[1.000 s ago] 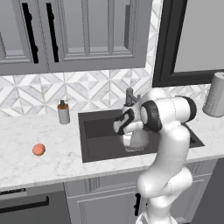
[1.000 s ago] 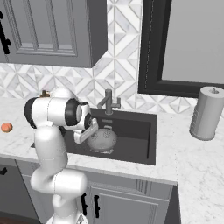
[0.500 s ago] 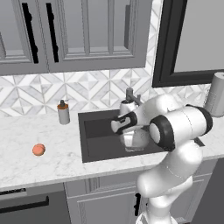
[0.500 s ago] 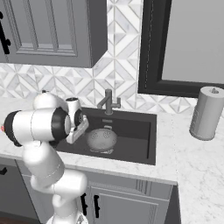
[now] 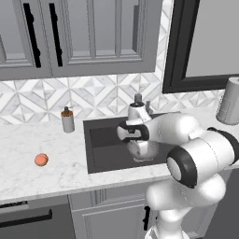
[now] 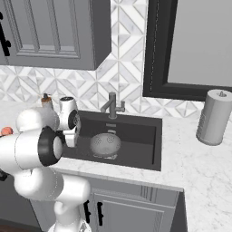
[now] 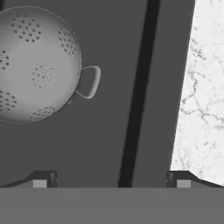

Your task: Put the colander in the sink, put the peach in the colander, and turn on the sink faucet and pour water over the colander.

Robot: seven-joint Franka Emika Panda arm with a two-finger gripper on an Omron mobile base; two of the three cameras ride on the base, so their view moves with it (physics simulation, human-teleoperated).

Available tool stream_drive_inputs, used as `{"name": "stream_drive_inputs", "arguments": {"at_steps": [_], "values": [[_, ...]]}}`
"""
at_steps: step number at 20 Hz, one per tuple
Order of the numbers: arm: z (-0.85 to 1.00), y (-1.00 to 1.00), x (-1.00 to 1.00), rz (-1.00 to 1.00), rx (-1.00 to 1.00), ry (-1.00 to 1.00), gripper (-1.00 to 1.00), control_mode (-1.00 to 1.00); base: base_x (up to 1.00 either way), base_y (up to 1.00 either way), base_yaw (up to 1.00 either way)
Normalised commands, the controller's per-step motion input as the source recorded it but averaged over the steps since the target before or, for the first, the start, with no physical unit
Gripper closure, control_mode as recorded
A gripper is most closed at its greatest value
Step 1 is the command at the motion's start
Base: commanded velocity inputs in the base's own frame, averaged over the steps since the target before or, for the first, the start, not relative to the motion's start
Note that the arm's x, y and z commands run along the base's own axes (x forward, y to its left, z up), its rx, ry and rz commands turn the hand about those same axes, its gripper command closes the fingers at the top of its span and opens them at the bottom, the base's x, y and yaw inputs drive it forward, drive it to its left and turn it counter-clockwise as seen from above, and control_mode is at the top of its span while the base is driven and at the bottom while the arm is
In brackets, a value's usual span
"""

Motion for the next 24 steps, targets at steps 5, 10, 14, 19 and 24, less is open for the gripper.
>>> {"name": "stream_drive_inputs", "arguments": {"at_steps": [5,10,14,19,24], "values": [[0.72,0.16,-0.24,0.25,0.0,0.01,-1.0,-1.0,0.0,0.0,0.0],[0.72,0.27,-0.34,0.21,0.0,-0.01,-1.0,-1.0,0.0,0.0,0.0],[0.64,0.36,-0.31,0.21,0.0,-0.02,-1.0,-1.0,0.0,0.0,0.0],[0.42,0.5,-0.27,0.22,0.0,0.0,-1.0,-1.0,0.0,0.0,0.0],[0.12,0.68,-0.12,0.23,0.0,0.0,-1.0,-1.0,0.0,0.0,0.0]]}}
